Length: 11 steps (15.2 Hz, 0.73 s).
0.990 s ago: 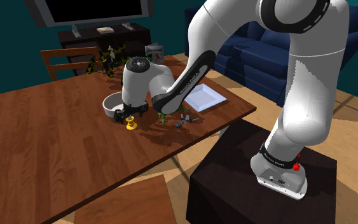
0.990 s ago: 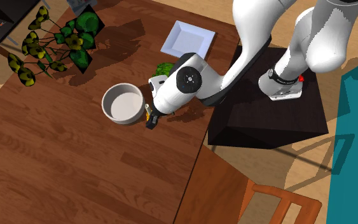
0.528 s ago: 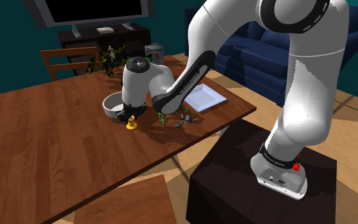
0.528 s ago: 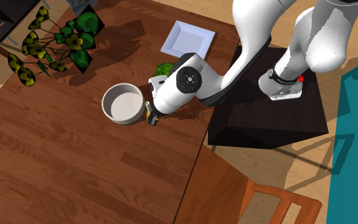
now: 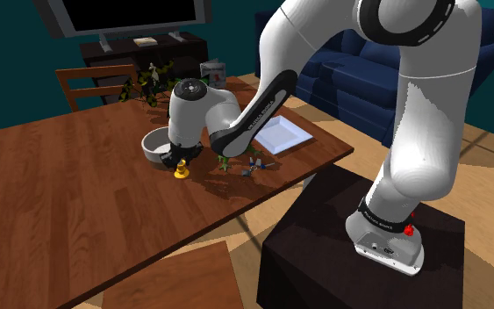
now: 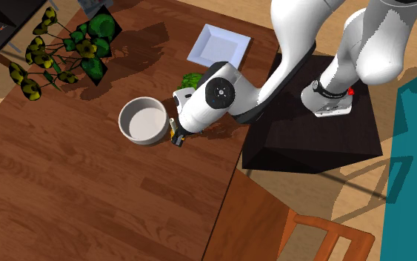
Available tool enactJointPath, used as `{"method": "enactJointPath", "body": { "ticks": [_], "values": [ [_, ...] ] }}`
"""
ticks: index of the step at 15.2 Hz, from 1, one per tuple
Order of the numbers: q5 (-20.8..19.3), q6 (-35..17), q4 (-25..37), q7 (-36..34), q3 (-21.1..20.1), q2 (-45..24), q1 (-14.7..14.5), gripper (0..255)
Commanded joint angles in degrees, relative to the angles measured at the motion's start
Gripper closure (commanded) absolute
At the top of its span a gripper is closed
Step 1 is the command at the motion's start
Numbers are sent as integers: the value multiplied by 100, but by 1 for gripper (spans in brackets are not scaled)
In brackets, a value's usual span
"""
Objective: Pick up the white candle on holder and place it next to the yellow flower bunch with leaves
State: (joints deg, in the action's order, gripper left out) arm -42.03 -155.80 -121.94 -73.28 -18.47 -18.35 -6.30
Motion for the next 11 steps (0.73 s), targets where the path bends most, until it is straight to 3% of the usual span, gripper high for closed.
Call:
{"method": "enactJointPath", "body": {
  "ticks": [1,11],
  "values": [
    [84,45,-3,76,-42,58,30,255],
    [905,527,39,798,-397,611,275,255]
  ]
}}
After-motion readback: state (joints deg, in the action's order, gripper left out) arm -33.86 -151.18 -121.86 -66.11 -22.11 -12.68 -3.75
